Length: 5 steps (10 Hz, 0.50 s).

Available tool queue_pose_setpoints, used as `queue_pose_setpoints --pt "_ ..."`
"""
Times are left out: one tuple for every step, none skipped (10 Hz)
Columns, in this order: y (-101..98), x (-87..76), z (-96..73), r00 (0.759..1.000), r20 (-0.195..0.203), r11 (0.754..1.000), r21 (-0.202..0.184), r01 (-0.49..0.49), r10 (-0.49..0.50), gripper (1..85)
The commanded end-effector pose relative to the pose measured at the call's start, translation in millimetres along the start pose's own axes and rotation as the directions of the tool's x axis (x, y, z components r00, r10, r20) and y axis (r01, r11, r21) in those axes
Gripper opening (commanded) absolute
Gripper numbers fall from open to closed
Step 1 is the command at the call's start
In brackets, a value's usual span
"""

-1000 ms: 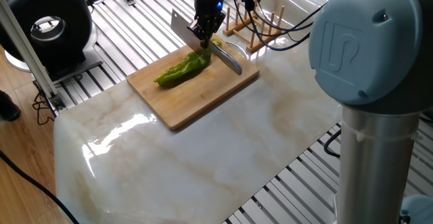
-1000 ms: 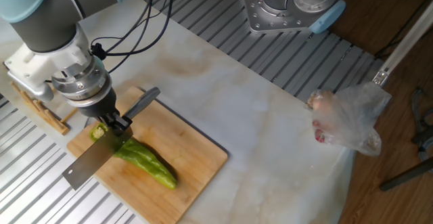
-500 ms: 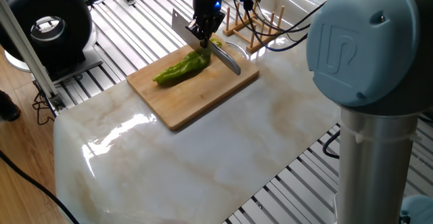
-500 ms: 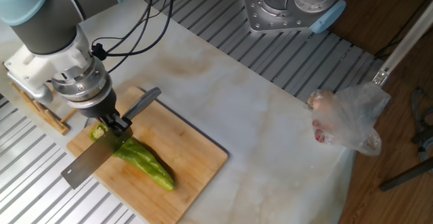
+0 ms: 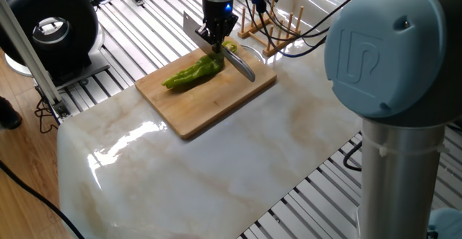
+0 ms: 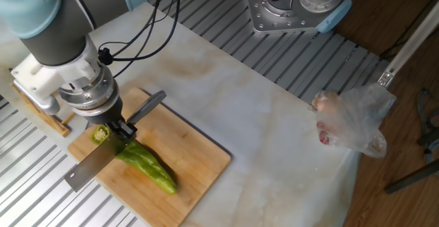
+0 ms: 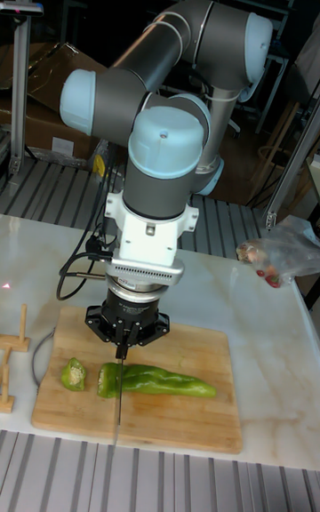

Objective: Chop the chili peppers

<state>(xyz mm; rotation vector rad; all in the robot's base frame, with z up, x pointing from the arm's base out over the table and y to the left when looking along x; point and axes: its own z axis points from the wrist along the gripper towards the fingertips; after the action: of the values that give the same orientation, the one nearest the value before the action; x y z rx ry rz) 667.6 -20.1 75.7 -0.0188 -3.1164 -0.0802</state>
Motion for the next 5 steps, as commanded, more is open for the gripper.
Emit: queue_pose_setpoints --pt "-0.4 0.3 -4.3 1.000 -0.007 1.000 -0.006 -0.008 0.008 1.3" --pt "-1.2 0.0 -5.3 1.000 -0.009 1.000 -0.007 -0.007 0.007 1.3" --pt "-2.7 -0.8 -4.3 1.000 -0.009 1.000 0.002 -0.010 0.010 1.3" --pt "-4.6 -1.9 -2.0 1.000 -0.008 1.000 0.017 -0.015 0.015 1.3" --pt "-4.0 -2.6 1.2 1.000 -0.006 0.999 0.031 -0.023 0.023 1.3"
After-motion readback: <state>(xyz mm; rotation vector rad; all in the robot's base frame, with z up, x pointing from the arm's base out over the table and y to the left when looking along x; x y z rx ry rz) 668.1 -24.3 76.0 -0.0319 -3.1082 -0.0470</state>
